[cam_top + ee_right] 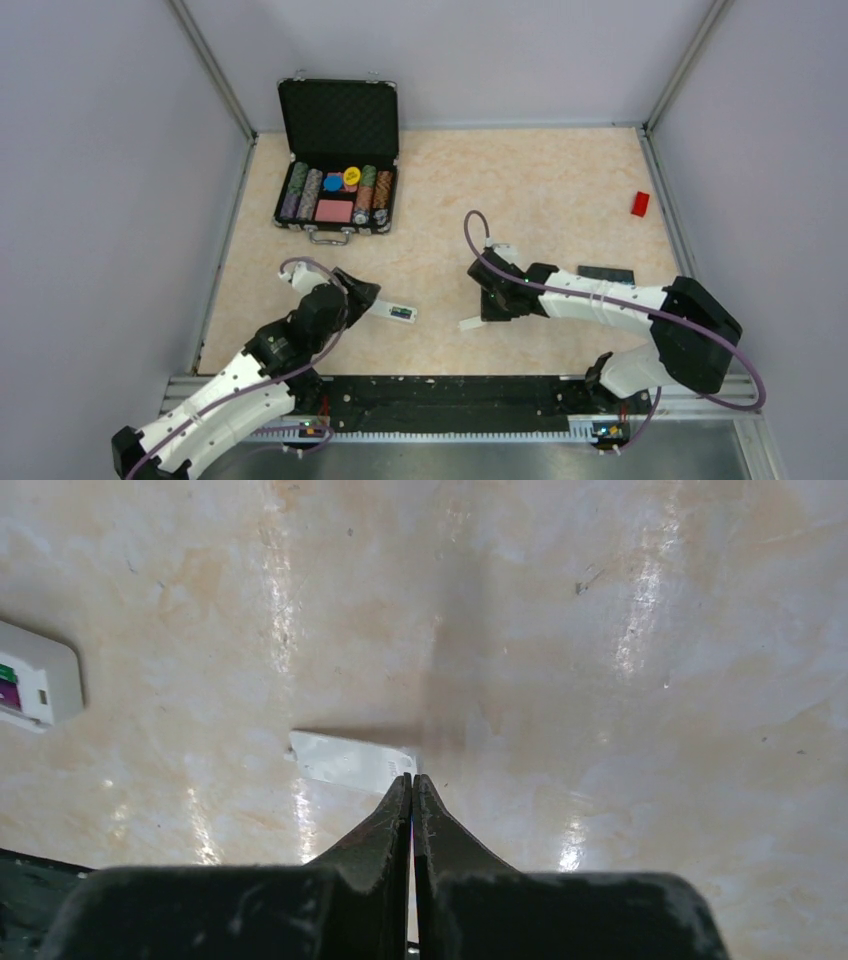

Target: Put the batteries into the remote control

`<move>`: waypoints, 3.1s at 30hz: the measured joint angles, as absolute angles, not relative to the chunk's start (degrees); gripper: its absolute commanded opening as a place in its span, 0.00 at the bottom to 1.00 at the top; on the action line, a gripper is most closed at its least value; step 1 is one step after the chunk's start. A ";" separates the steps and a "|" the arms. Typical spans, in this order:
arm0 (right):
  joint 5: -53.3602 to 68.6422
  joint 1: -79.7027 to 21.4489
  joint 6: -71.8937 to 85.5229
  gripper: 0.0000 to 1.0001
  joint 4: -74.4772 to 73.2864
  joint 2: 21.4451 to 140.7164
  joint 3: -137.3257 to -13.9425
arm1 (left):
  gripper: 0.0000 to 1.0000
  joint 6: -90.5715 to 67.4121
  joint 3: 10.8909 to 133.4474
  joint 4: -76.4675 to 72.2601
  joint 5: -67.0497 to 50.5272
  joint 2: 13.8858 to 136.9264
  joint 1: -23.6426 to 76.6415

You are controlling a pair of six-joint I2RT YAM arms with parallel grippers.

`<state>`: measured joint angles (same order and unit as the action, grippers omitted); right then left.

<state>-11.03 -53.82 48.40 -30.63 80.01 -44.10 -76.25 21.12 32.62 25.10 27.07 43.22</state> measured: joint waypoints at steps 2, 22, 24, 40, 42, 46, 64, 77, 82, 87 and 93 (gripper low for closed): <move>-10.98 -53.56 50.09 0.00 -30.22 79.44 -44.10 | 0.67 -71.22 21.10 26.79 22.26 28.29 43.22; -4.21 -52.25 30.41 0.54 -30.70 86.78 -54.59 | 0.67 -60.38 20.86 8.40 15.07 37.76 43.24; -3.55 -52.56 24.60 0.56 -31.11 88.23 -56.05 | 0.67 -60.58 20.91 10.48 18.26 35.35 43.24; 3.33 -56.18 -7.14 0.56 -34.39 94.80 -57.52 | 0.70 -57.08 24.49 22.94 40.07 16.56 43.22; 3.27 -56.25 -9.19 0.55 -34.20 95.83 -57.52 | 0.70 -56.80 24.49 23.33 41.21 16.58 43.22; 2.79 -56.47 -12.23 0.51 -34.06 97.21 -57.98 | 0.70 -56.38 24.49 23.51 42.63 16.60 43.22; -4.01 -57.95 5.91 0.37 -35.29 99.63 -60.42 | 0.70 -56.29 24.36 23.40 44.47 16.60 43.22; -10.76 -57.95 17.61 0.65 -33.54 95.02 -55.96 | 0.70 -57.58 23.77 23.70 44.10 16.60 43.22; -7.75 -57.95 16.29 0.65 -33.36 92.92 -53.23 | 0.70 -58.19 23.77 24.23 43.86 15.73 43.22; -4.93 -57.95 15.14 0.60 -33.67 91.13 -51.72 | 0.70 -58.76 23.75 25.04 43.72 14.31 43.22; -3.31 -58.13 12.91 0.53 -33.43 91.57 -51.72 | 0.70 -59.42 23.14 25.65 43.72 13.61 43.22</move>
<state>-3.31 -58.13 12.91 -33.43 91.57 -51.72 -59.42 23.14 25.65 43.72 13.61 43.22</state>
